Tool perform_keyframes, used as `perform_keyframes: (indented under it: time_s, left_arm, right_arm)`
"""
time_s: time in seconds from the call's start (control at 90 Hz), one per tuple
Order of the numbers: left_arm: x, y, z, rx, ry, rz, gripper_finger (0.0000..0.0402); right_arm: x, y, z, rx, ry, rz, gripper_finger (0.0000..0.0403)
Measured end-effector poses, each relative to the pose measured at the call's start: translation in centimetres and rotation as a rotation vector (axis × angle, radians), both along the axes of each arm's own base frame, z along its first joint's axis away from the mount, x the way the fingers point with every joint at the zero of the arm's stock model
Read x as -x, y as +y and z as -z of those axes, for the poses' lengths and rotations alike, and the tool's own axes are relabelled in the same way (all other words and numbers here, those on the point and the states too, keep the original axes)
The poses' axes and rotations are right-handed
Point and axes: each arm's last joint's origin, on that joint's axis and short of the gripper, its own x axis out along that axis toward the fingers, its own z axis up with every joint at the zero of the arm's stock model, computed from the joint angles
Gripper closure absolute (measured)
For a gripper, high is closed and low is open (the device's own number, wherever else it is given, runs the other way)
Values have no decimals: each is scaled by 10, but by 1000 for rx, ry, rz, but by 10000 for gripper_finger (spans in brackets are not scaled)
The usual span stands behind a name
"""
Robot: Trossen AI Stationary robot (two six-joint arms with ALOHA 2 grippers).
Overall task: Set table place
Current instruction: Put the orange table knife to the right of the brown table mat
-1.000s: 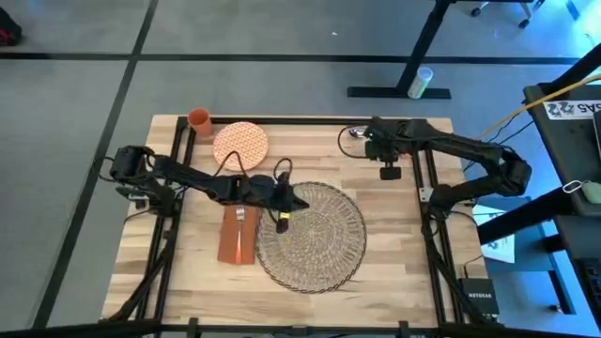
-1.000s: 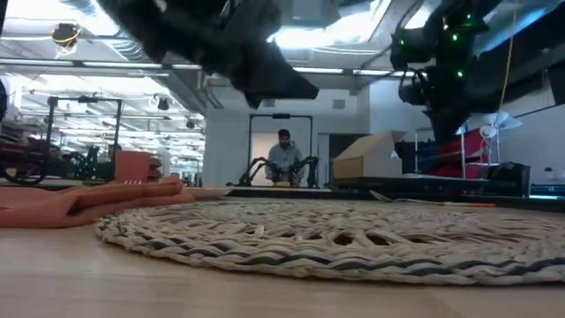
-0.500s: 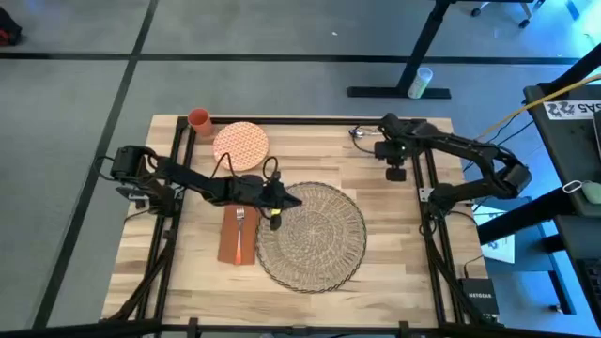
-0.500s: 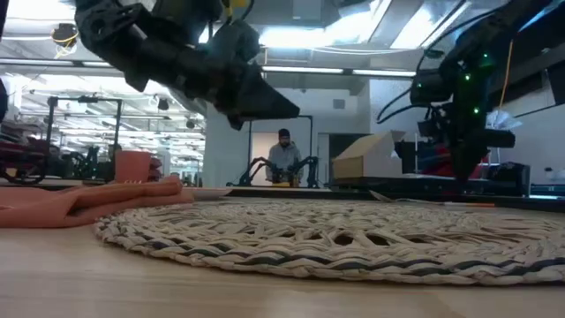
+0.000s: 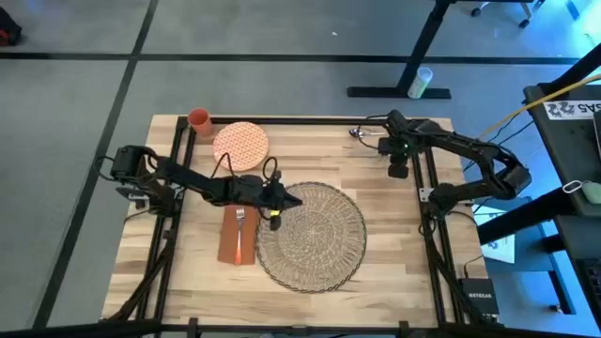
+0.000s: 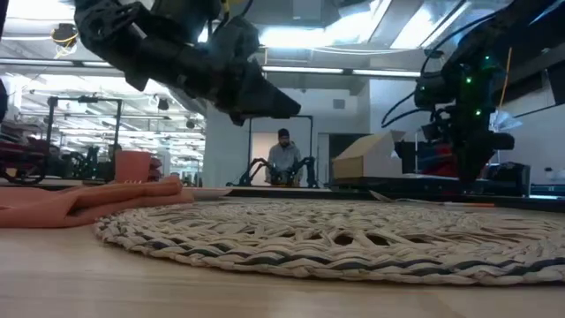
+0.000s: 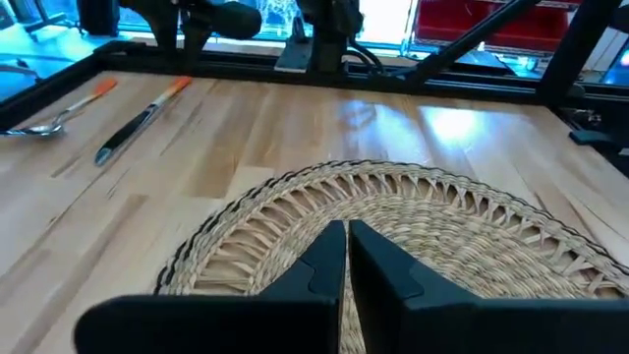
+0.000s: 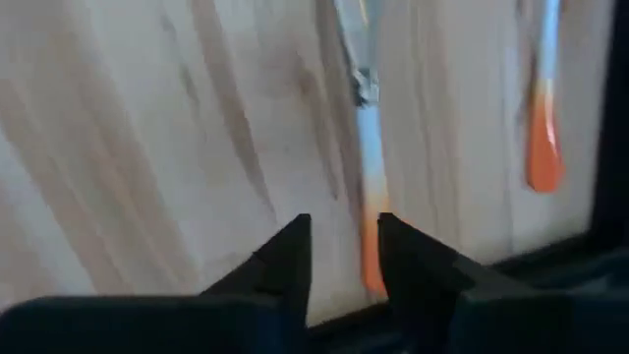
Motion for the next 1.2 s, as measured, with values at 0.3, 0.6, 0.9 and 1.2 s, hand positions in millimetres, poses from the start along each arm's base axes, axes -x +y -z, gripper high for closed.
perform_keyframes:
  time_s: [0.3,0.6,0.9,1.2]
  left_arm:
    - [0,0,1,-18,9,5,402]
    - [0,-1,1,-17,15,7,402]
    - [1,-3,2,36,22,-2,402]
    - [1,-12,4,12,37,35,402]
  right_arm:
    - [0,0,13,44,-47,28,279]
    - [5,-2,25,77,-81,82,279]
    - [-2,-10,35,78,-141,170,279]
    - [-11,-18,59,-29,-152,163,280]
